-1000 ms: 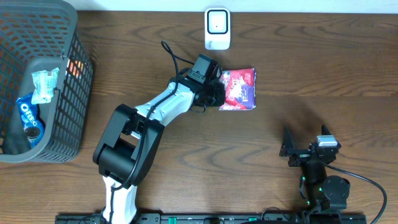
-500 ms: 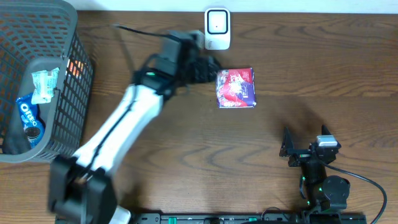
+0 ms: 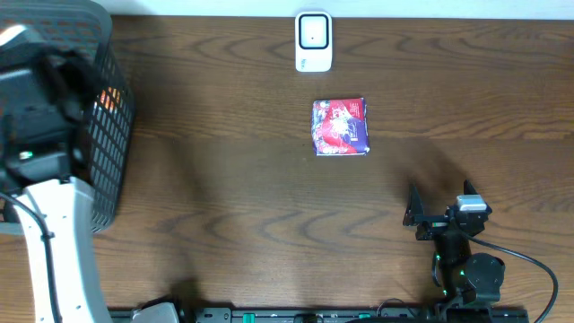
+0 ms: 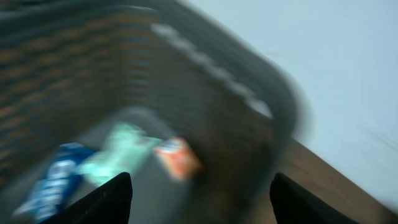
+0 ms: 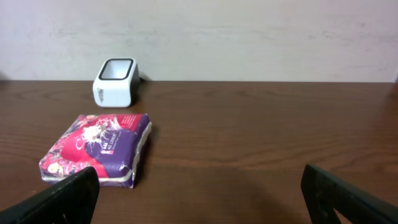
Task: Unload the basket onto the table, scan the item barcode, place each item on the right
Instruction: 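Reach the left gripper into the basket and grasp the green wipes pack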
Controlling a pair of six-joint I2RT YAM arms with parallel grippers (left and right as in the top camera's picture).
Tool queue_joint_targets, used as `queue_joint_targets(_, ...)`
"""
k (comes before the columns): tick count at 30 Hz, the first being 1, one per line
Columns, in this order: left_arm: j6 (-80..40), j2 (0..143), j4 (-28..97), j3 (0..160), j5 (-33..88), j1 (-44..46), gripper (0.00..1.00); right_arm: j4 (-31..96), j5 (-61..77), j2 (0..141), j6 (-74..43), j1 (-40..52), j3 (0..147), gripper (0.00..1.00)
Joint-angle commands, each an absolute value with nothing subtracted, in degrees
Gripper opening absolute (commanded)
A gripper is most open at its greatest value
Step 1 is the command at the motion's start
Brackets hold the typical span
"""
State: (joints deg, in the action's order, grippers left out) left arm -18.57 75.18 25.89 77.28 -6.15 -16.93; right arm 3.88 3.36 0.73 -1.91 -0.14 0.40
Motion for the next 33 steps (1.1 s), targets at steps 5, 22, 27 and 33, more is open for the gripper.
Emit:
queue_joint_targets(5, -26.7, 83.5, 27.0, 78.3, -10.8, -28.9, 0.71, 4.1, 3.3, 0.5, -1.7, 0.4, 0.3, 0.99)
queue_joint_targets(22, -15.4, 112.3, 12.1, 78.3, -14.9, -29.1, 0.71, 4.1, 3.3, 0.5, -1.7, 0.4, 0.3, 0.99)
queue_joint_targets(27, -6.6, 117.1, 7.1, 78.3, -9.1, -29.1, 0.71, 4.1, 3.3, 0.5, -1.7, 0.4, 0.3, 0.99)
queue_joint_targets(33, -4.3, 120.0, 8.3, 78.3, -5.1, -29.1, 0.58, 4.1, 3.3, 0.5, -1.7, 0.4, 0.3, 0.99)
